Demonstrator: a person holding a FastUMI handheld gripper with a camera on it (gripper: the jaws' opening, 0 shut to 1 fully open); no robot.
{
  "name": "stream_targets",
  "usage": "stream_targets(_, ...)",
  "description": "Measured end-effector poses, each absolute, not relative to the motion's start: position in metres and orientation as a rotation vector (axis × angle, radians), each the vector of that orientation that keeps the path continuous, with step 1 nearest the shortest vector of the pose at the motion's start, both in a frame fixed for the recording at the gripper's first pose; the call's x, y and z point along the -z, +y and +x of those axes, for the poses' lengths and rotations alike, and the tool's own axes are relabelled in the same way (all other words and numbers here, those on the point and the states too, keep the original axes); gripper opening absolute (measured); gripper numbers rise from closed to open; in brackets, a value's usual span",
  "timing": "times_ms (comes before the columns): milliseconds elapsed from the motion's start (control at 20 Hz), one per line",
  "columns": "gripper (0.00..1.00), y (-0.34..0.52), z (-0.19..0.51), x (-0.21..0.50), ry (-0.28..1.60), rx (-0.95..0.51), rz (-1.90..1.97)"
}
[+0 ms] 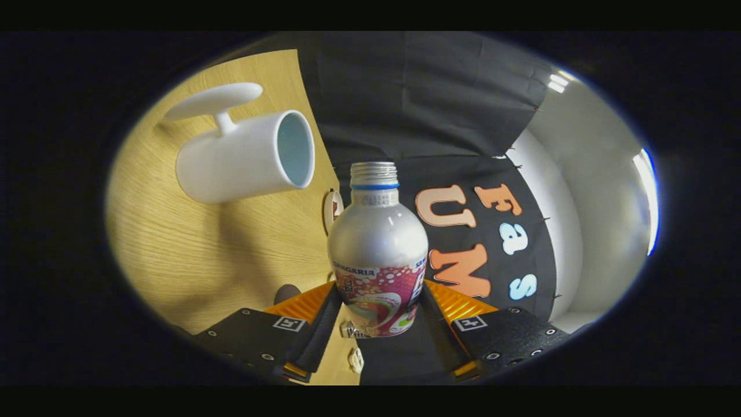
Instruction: Take the bottle from table, then pour the juice into the cup, finally place the bottle on the coaster
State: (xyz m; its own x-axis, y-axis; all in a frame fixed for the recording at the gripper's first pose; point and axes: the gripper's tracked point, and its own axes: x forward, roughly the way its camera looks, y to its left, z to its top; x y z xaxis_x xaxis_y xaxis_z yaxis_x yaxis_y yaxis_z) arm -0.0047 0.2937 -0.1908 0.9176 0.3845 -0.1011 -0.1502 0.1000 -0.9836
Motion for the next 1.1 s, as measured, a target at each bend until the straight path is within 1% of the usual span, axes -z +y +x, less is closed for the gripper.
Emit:
stream_targets(450,0.77,0.298,-0.004,0.182,-0.324,-0.351,-1.558)
stream_targets(1100,0.77,0.298,0.000,0.178,-0.403,-0.323,-1.646)
